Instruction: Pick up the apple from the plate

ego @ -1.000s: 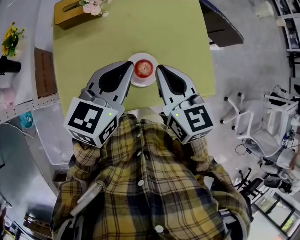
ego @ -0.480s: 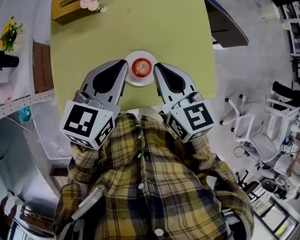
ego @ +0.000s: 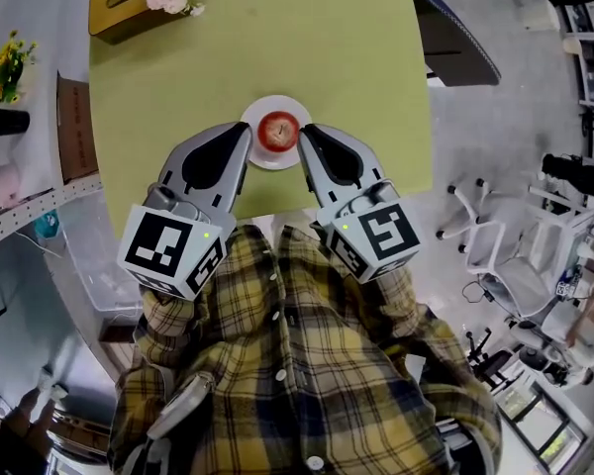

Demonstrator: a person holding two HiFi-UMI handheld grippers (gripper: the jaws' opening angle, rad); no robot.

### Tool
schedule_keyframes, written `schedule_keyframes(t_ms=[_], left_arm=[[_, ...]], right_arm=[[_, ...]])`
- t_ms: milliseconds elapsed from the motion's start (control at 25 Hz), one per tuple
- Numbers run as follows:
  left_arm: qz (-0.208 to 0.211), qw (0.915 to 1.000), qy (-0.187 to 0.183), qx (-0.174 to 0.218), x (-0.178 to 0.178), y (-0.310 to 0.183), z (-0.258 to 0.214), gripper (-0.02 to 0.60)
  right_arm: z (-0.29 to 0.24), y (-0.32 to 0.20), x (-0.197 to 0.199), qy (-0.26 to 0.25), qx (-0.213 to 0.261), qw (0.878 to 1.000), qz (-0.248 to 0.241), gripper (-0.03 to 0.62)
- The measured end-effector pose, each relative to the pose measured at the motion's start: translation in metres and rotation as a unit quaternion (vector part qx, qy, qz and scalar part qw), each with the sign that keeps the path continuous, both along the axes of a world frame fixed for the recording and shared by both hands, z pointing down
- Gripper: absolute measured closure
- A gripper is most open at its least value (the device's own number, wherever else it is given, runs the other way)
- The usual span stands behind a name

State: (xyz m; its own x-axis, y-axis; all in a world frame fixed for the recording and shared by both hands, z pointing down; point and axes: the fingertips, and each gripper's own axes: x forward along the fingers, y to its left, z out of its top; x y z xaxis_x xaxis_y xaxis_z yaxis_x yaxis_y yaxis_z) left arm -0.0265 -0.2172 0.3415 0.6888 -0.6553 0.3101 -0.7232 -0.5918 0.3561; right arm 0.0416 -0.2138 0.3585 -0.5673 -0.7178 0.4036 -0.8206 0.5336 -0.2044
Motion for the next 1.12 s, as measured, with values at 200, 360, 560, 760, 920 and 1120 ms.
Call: schedule_keyframes(t_ms=[200,360,560,760,920,1120], left_arm=[[0.001,1.0000,0.002,-0.007,0.003,-0.003,0.013,0.574],[0.001,0.9999,0.001,-0.014,0.000,-0.001,0.024,0.574],[0.000,0.9998,-0.003,-0.021,-0.007,0.001,0.037,0.574],[-0.006,0.9993,-0.006,-0.036,-0.008,0.004,0.048,0.574],[-0.007,0.9990,-0.011,-0.044,-0.009,0.006,0.060,0.574],[-0.011,0.9985,-0.013,-0.053,-0.012,0.012,0.069,0.574]], right_arm=[[0.011,0.000,-0.002,-0.006,-0.006,1.000,0.000,0.537],[0.025,0.003,-0.006,-0.002,-0.013,1.000,-0.008,0.480],[0.044,0.006,-0.015,-0.004,-0.024,0.999,-0.024,0.399],[0.062,0.008,-0.017,-0.005,-0.044,0.998,-0.034,0.330],[0.077,0.007,-0.017,-0.002,-0.051,0.998,-0.036,0.293],[0.090,0.010,-0.017,0.010,-0.055,0.998,-0.038,0.259]])
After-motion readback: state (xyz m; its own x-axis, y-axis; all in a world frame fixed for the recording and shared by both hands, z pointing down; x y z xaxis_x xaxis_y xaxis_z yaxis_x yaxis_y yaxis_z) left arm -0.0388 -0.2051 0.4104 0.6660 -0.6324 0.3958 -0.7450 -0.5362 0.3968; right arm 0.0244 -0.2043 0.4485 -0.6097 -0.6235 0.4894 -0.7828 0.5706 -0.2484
